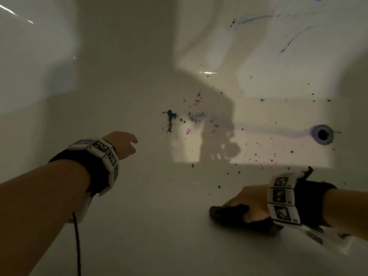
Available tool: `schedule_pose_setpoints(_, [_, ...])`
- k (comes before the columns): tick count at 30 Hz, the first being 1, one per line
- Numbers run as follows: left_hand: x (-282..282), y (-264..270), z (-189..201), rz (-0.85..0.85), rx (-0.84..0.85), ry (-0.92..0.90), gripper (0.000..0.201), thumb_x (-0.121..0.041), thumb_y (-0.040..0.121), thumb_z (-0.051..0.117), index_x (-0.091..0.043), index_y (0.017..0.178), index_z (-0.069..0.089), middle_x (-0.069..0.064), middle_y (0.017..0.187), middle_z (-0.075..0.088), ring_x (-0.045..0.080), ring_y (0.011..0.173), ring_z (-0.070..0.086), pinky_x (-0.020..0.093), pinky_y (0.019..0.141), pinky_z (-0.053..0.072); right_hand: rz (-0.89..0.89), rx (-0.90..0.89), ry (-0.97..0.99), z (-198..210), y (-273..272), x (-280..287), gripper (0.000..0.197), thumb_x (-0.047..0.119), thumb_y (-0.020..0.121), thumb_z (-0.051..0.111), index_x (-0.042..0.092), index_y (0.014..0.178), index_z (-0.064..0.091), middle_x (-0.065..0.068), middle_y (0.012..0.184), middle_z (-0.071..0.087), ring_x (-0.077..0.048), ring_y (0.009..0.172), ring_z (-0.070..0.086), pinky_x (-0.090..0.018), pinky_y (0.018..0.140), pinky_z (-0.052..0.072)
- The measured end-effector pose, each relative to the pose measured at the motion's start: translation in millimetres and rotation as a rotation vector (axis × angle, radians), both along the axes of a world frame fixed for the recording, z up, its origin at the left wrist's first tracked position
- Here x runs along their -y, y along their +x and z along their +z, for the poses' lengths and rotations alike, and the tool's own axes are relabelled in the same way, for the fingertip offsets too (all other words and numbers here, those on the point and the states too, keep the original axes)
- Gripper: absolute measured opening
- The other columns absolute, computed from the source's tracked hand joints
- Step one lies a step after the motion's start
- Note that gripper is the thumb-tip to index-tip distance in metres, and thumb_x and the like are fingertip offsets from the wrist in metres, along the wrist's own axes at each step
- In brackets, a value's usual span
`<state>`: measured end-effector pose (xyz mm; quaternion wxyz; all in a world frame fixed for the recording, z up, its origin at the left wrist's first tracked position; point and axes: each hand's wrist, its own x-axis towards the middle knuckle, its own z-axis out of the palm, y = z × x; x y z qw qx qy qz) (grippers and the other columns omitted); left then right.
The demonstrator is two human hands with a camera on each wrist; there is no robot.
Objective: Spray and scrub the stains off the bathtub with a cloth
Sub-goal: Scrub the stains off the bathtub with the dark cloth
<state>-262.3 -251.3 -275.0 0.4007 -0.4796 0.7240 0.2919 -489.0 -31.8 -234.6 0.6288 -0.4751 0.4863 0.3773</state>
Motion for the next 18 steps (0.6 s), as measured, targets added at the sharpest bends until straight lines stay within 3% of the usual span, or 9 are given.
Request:
schedule_pose_setpoints(4, [4.4,-1.9,-30.5,-0.066,0.027,-0.005,0.041,-0.021,0.098,0.042,-0.016,0.139,0.038,0.004,0.141,0.045,0.021,0.13,0.041,0.029,0.107,0.032,-0.067,0.054,0.138,-22.2,3.3,4.3,0.052,0.042,0.097,0.037,0.035,0.146,0.022,-0.002,0.147,0.036,-0.022,0.131,0.037,-0.032,0.107,0.027])
schedule_pose_setpoints(9, [10.0,-8.0,-62.8,-0.086,0.06,-0.037,0.05,-0.021,0.098,0.04,-0.02,0.146,0.026,0.007,0.146,0.038,0.027,0.13,0.041,0.035,0.105,0.037,0.137,0.129,-0.028,-55.1,8.7,4.1,0.058,0.026,0.097,0.044,0.034,0.147,0.016,-0.016,0.131,0.045,-0.032,0.116,0.047,-0.032,0.091,0.038])
schedule_pose_setpoints(13, [10.6,-12.7,-90.3,-0.128,0.09,-0.089,0.062,-0.019,0.099,0.039,-0.017,0.15,0.004,0.003,0.157,0.003,0.023,0.143,0.013,0.039,0.114,0.023,0.159,0.078,-0.14,-87.6,23.8,9.3,0.043,0.039,0.097,0.042,0.021,0.135,0.039,-0.01,0.124,0.049,-0.026,0.104,0.05,-0.029,0.081,0.04])
schedule_pose_setpoints(14, [10.7,-13.5,-97.1,-0.142,0.09,-0.106,0.066,-0.019,0.098,0.041,-0.016,0.15,0.0,0.002,0.157,-0.005,0.021,0.145,0.006,0.04,0.115,0.021,0.143,0.063,-0.165,-97.6,27.8,9.5,0.042,0.034,0.097,0.043,0.019,0.136,0.04,-0.01,0.125,0.049,-0.026,0.105,0.049,-0.03,0.081,0.04])
schedule_pose_setpoints(16, [9.6,-15.3,-109.0,-0.168,0.089,-0.139,0.08,-0.027,0.094,0.052,-0.016,0.15,-0.005,0.002,0.156,-0.014,0.021,0.145,-0.003,0.042,0.115,0.017,0.078,0.036,-0.214,-119.4,33.9,11.3,0.046,0.02,0.098,0.041,0.022,0.143,0.032,-0.013,0.136,0.041,-0.031,0.119,0.044,-0.034,0.091,0.037])
schedule_pose_setpoints(18, [10.8,-17.7,-117.0,-0.208,0.098,-0.172,0.093,-0.04,0.088,0.059,-0.022,0.149,-0.009,0.001,0.155,-0.019,0.022,0.145,-0.007,0.043,0.116,0.011,-0.062,-0.044,-0.209,-134.7,39.2,16.1,0.046,0.03,0.1,0.033,0.022,0.145,0.028,-0.013,0.144,0.033,-0.031,0.13,0.036,-0.037,0.102,0.032])
